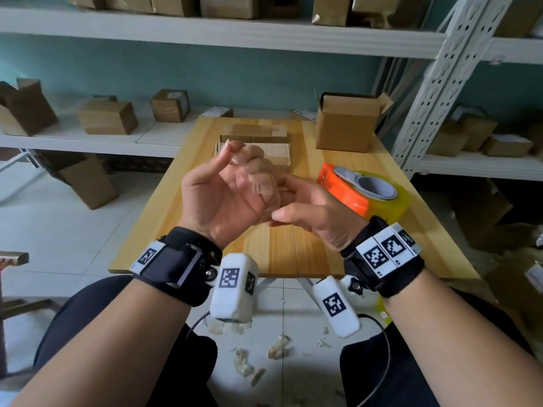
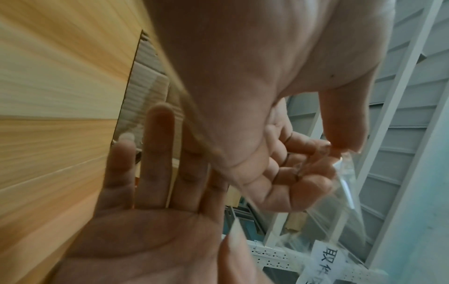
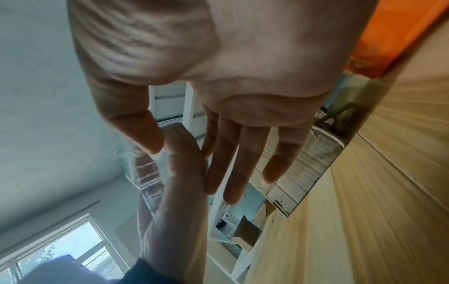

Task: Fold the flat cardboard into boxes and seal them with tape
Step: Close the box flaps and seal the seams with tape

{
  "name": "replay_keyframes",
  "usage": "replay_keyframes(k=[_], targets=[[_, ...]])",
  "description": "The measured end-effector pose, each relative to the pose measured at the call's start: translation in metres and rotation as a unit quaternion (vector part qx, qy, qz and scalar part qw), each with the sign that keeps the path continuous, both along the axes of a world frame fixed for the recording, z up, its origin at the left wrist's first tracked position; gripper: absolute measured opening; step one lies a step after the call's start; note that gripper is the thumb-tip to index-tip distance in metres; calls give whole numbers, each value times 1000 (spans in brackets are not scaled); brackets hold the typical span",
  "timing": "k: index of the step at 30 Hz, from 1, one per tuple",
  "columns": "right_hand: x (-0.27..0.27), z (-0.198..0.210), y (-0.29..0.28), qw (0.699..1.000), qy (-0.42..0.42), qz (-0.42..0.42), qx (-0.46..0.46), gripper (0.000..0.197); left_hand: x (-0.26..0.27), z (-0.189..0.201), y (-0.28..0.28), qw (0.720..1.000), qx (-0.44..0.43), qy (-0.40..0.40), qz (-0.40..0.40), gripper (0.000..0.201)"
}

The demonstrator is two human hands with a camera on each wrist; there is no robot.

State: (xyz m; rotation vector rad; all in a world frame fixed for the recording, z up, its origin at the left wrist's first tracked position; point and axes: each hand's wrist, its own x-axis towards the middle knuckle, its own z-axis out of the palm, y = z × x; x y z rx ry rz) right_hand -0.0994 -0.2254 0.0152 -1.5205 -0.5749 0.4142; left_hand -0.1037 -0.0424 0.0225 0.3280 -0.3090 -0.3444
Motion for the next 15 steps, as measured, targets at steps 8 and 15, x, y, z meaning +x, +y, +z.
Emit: replay_keyframes(k=[8, 15], targets=[[3, -3, 10, 1000, 24, 4, 7, 39, 2, 6, 4, 997, -65, 43, 11, 2], [12, -8, 9, 1000, 3, -26, -4, 28, 9, 2, 7, 997, -62, 42, 27, 4]])
